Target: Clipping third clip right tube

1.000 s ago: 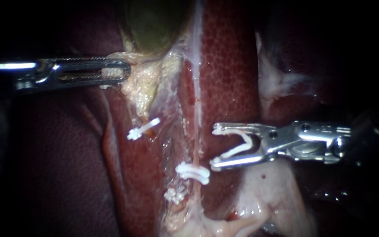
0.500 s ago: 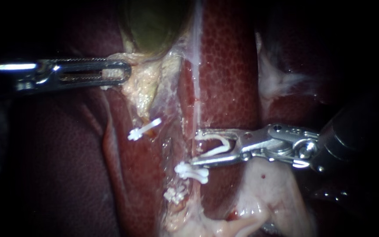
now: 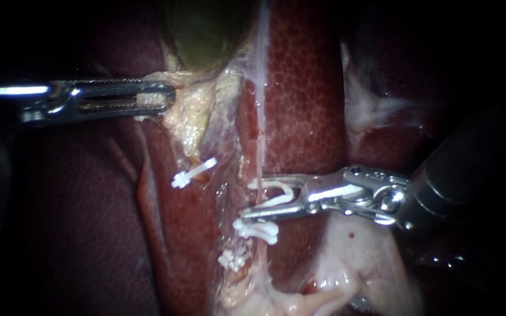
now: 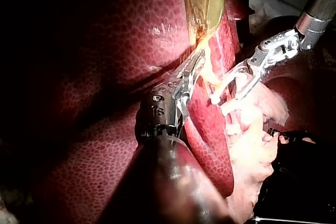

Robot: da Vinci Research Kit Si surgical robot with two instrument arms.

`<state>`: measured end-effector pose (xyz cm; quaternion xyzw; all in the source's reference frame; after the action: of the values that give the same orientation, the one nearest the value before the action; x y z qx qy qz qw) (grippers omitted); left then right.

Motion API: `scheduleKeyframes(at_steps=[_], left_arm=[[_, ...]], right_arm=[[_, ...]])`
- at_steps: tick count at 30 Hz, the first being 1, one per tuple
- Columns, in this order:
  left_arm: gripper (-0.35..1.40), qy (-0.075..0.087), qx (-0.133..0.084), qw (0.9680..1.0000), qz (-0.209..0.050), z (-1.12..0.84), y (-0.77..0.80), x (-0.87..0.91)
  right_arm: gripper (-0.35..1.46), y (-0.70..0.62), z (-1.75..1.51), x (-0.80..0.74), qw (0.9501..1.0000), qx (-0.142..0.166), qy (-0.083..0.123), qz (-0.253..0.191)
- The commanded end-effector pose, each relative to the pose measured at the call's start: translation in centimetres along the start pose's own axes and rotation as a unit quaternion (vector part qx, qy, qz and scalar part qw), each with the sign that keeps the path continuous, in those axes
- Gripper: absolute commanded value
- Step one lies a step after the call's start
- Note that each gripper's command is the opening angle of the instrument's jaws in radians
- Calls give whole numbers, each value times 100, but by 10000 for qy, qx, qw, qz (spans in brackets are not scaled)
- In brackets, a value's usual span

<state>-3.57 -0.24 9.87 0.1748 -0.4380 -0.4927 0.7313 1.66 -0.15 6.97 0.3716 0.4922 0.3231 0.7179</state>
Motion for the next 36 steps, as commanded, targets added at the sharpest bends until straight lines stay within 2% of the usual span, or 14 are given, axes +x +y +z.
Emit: scheduleKeyframes(at_steps=[1, 4, 11, 17, 20, 26, 30, 36], left_arm=[[-35, 1, 0, 10000, 5, 1, 0, 0], [-35, 1, -1, 10000, 5, 1, 0, 1], [-35, 1, -2, 10000, 5, 1, 0, 1], [-35, 0, -2, 10000, 5, 1, 0, 1], [-35, 0, -2, 10000, 5, 1, 0, 1], [-35, 1, -1, 10000, 6, 1, 0, 1], [-35, 1, -1, 10000, 6, 1, 0, 1], [-35, 1, 0, 10000, 6, 0, 0, 1]], right_arm=[[47, 0, 1, 0, 10000, 31, 38, 51], [44, 0, 3, 1, 9998, 104, 138, 132], [28, 1, 7, 2, 9996, 117, 135, 216], [0, 4, 5, 2, 9995, 121, 133, 244], [-34, 5, 3, 1, 9992, 231, 81, 328], [-35, 7, 2, 2, 9989, 382, 8, 281], [-35, 9, 1, 3, 9989, 382, -9, 280], [-35, 15, -3, 3, 9989, 331, -149, 281]])
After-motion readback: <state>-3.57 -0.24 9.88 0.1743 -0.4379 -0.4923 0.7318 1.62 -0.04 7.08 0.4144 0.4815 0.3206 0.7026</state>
